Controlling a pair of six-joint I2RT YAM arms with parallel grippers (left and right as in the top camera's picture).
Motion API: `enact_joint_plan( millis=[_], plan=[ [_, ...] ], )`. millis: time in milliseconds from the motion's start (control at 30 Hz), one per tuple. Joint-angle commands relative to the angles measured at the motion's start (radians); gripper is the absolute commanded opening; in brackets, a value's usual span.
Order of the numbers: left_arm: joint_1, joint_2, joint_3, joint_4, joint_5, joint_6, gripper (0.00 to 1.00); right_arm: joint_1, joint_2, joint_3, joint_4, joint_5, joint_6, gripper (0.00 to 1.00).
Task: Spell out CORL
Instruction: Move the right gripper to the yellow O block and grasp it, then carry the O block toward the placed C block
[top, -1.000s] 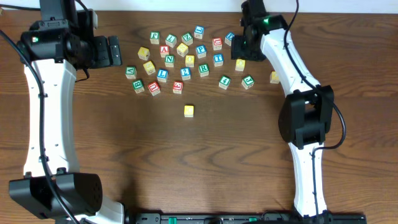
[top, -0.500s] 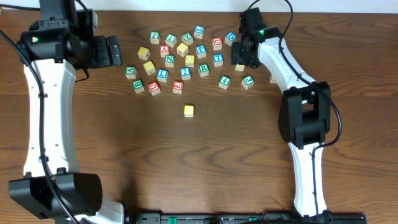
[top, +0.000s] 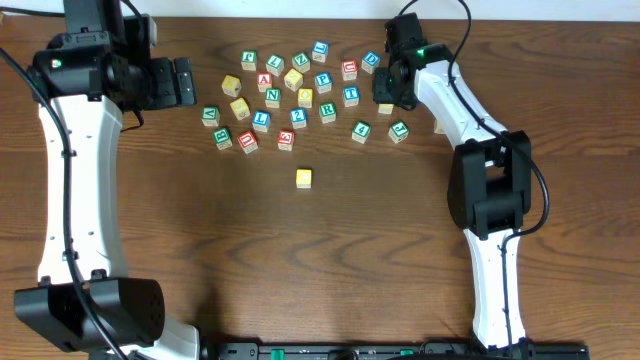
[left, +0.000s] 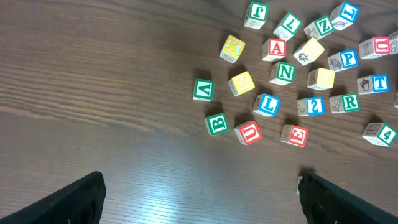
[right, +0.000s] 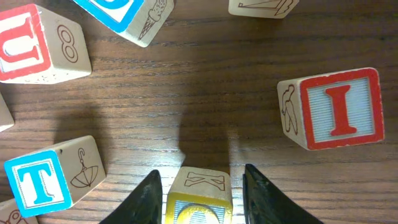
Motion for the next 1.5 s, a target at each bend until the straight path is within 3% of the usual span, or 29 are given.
enact_joint_plan(
  millis=[0, 333, 367, 533, 833, 1067, 1267, 1467],
  plan=[
    [-0.003, 0.002, 0.026, -0.002, 0.005, 0.006, 0.98, -0.006, 0.019, -0.010, -0.015, 0.022, -0.010, 0.36],
    [-0.003, 0.002, 0.026, -0.002, 0.005, 0.006, 0.98, 0.005, 0.044, -0.014, -0.060, 0.031, 0.047, 0.32],
    [-0.003, 0.002, 0.026, -0.002, 0.005, 0.006, 0.98, 0.005, 0.044, -0.013, -0.057, 0.030, 0.047, 0.26],
    [-0.003, 0.002, 0.026, -0.002, 0.005, 0.006, 0.98, 0.005, 0.035, -0.010, -0.048, 0.031, 0.043, 0.27],
    [-0.003, 0.002, 0.026, -0.002, 0.005, 0.006, 0.98, 0.021, -0.117, 0.014, -0.084, 0.014, 0.019, 0.26],
    [-0.003, 0.002, 0.026, -0.002, 0.005, 0.006, 0.98, 0.101, -0.236, 0.014, -0.197, -0.039, 0.006, 0.24],
    [-0.003, 0.002, 0.026, -0.002, 0.005, 0.006, 0.98, 0.211, -0.235, -0.004, -0.359, -0.076, 0.010, 0.24],
    [-0.003, 0.002, 0.026, -0.002, 0.005, 0.006, 0.98, 0.296, -0.232, -0.082, -0.390, -0.060, 0.073, 0.24]
  ],
)
